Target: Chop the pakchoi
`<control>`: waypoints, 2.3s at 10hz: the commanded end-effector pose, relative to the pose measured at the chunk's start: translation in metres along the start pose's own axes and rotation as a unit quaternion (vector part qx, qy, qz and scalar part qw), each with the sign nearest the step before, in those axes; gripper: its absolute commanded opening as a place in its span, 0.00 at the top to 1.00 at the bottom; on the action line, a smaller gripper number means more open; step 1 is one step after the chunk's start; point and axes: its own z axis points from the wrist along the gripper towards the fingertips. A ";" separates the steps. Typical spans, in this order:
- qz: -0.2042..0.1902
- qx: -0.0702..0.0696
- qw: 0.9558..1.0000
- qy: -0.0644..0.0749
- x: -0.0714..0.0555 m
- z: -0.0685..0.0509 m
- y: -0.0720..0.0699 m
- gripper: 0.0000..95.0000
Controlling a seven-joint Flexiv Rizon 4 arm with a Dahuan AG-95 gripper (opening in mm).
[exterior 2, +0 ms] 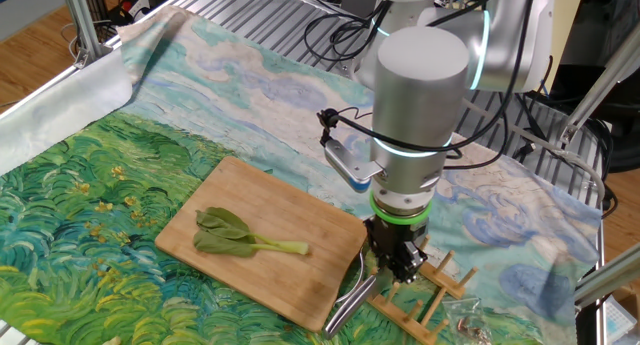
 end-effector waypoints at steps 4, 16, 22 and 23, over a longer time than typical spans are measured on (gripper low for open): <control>-0.005 -0.003 1.000 -0.006 -0.001 0.003 0.001 1.00; -0.001 0.016 1.000 -0.017 0.006 -0.014 0.012 1.00; -0.024 0.050 0.998 -0.020 0.004 -0.043 0.019 1.00; -0.025 0.052 0.998 -0.016 0.004 -0.048 0.020 1.00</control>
